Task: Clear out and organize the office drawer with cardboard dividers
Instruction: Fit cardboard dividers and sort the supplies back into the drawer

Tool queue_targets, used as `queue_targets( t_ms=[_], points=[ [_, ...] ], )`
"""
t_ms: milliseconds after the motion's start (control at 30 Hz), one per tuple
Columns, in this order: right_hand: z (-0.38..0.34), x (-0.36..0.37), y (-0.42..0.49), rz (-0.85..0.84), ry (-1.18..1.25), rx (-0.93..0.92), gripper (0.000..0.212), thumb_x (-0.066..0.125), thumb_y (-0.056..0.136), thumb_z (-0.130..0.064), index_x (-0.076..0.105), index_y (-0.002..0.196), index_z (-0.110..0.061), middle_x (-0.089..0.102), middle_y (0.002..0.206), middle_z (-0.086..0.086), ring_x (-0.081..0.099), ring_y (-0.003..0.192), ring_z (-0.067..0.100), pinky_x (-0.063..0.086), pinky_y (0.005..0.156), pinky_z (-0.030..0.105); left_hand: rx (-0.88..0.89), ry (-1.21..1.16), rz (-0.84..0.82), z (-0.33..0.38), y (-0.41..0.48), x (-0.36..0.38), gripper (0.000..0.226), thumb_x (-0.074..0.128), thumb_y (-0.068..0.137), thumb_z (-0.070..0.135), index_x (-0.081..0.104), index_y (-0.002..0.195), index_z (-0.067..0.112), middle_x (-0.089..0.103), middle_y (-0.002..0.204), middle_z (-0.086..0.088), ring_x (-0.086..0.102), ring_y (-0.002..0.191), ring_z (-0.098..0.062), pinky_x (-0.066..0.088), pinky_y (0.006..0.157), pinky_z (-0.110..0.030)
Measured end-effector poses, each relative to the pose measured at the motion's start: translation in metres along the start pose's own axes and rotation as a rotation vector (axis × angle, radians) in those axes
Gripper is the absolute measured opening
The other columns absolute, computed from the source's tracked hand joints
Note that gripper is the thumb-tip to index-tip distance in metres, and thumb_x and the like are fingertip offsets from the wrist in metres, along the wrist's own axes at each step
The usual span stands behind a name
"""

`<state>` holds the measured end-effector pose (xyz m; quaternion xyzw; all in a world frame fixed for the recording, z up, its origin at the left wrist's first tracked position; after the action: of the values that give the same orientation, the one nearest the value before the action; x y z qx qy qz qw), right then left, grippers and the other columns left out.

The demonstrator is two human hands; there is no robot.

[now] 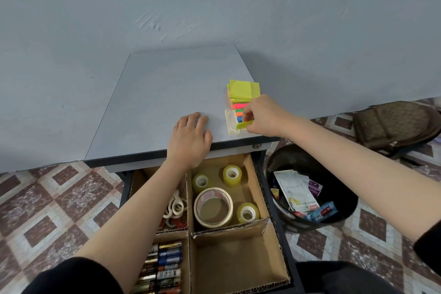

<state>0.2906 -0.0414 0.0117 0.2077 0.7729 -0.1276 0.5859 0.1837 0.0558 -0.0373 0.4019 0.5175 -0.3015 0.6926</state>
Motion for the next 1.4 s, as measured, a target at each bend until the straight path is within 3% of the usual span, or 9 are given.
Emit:
queue_targets(
  t_ms=[167, 367, 567, 967, 1167, 1400],
  points=[
    [0.000, 0.000, 0.003, 0.022, 0.003, -0.019, 0.013, 0.061, 0.082, -0.006, 0.071, 0.090, -0.005, 0.067, 0.100, 0.013, 0.058, 0.090, 0.025, 0.051, 0.081, 0.035, -0.002, -0.010, -0.001, 0.000, 0.000, 0.000, 0.062, 0.013, 0.088, 0.039, 0.039, 0.138, 0.013, 0.036, 0.147, -0.007, 0.030, 0.135, -0.025, 0.024, 0.112, -0.035],
    [0.003, -0.002, 0.002, 0.028, 0.010, 0.021, 0.023, 0.057, 0.085, 0.002, 0.071, 0.101, -0.005, 0.065, 0.107, 0.011, 0.054, 0.092, 0.020, 0.044, 0.078, 0.026, 0.000, 0.002, 0.004, -0.001, 0.000, 0.000, 0.062, 0.013, 0.088, 0.039, 0.040, 0.138, 0.013, 0.036, 0.147, -0.007, 0.030, 0.135, -0.025, 0.024, 0.111, -0.035],
    [0.001, -0.012, -0.004, 0.101, -0.104, 0.010, 0.025, 0.057, 0.087, -0.006, 0.072, 0.104, -0.018, 0.068, 0.108, 0.000, 0.054, 0.101, 0.019, 0.041, 0.074, 0.026, -0.002, 0.002, 0.001, -0.001, 0.000, 0.001, 0.062, 0.013, 0.088, 0.039, 0.039, 0.138, 0.013, 0.036, 0.146, -0.007, 0.030, 0.134, -0.025, 0.025, 0.111, -0.035],
    [0.003, -0.005, 0.001, 0.050, -0.036, 0.010, 0.027, 0.056, 0.086, 0.003, 0.071, 0.105, -0.007, 0.065, 0.111, 0.011, 0.056, 0.098, 0.024, 0.042, 0.076, 0.024, 0.006, -0.001, -0.001, 0.000, 0.000, 0.002, 0.061, 0.014, 0.088, 0.039, 0.040, 0.137, 0.013, 0.037, 0.146, -0.007, 0.031, 0.134, -0.025, 0.026, 0.111, -0.035],
    [-0.003, -0.005, 0.001, 0.028, -0.047, -0.014, 0.018, 0.065, 0.084, -0.010, 0.072, 0.100, -0.007, 0.067, 0.106, 0.010, 0.059, 0.094, 0.023, 0.048, 0.080, 0.031, 0.003, -0.008, 0.002, -0.001, 0.000, 0.001, 0.061, 0.014, 0.089, 0.039, 0.040, 0.137, 0.013, 0.037, 0.146, -0.007, 0.031, 0.134, -0.025, 0.026, 0.111, -0.036],
    [-0.006, -0.006, 0.002, 0.029, -0.088, -0.027, 0.020, 0.060, 0.086, -0.006, 0.072, 0.102, -0.009, 0.066, 0.106, 0.008, 0.054, 0.092, 0.019, 0.039, 0.072, 0.026, 0.002, -0.026, -0.011, -0.001, 0.000, 0.000, 0.062, 0.013, 0.088, 0.040, 0.039, 0.138, 0.014, 0.035, 0.147, -0.007, 0.029, 0.135, -0.025, 0.024, 0.112, -0.036]
  ],
)
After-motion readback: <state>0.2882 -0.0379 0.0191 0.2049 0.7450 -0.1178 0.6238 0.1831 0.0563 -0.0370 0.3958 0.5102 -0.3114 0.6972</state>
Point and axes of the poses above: each hand's wrist, its own y-axis towards the middle knuckle, its own x-axis out of the palm, z = x × y, the point moved 9 cm from there along y, towards the middle knuckle
